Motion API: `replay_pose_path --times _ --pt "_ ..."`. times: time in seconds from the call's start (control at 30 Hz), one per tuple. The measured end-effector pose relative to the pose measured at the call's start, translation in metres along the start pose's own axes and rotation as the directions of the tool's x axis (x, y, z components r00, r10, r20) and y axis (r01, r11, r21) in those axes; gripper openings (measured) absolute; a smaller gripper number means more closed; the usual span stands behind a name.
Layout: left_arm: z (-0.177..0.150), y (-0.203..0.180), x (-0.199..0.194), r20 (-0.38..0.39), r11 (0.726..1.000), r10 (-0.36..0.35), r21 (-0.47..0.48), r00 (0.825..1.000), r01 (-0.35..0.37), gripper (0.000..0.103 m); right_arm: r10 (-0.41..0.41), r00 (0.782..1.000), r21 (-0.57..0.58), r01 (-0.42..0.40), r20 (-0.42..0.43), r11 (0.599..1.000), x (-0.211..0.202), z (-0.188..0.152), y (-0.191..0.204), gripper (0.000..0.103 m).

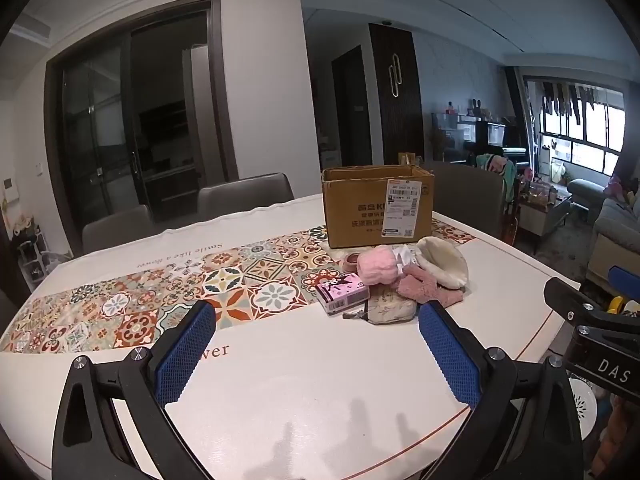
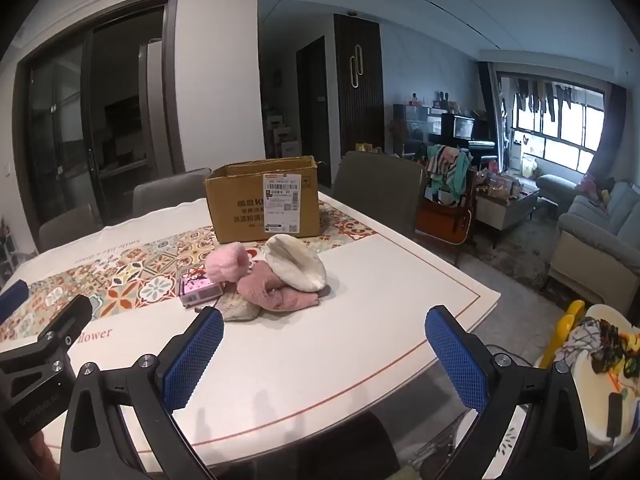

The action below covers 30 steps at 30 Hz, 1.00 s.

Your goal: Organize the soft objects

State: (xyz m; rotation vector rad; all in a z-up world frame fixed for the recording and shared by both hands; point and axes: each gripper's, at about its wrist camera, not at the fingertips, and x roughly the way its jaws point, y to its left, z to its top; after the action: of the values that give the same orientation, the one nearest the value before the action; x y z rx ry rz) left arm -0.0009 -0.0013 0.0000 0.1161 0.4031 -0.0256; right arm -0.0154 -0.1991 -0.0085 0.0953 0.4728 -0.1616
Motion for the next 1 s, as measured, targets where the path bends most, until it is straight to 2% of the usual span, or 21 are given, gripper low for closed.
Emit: replay_pose_path --times 0.2,1.0 --pt "0.004 -0.009 -0.011 0.003 1.000 -0.008 0.004 1.000 0.008 0.103 0.003 1.000 0.002 -0.003 0.002 1.000 0.000 0.000 -0.001 0.103" --pt "0.001 0.000 -0.004 0.008 1.000 -0.012 -0.003 1.000 0.012 0.103 0.002 1.000 0.009 -0.002 0.001 1.000 -0.001 -0.001 -0.003 0.103"
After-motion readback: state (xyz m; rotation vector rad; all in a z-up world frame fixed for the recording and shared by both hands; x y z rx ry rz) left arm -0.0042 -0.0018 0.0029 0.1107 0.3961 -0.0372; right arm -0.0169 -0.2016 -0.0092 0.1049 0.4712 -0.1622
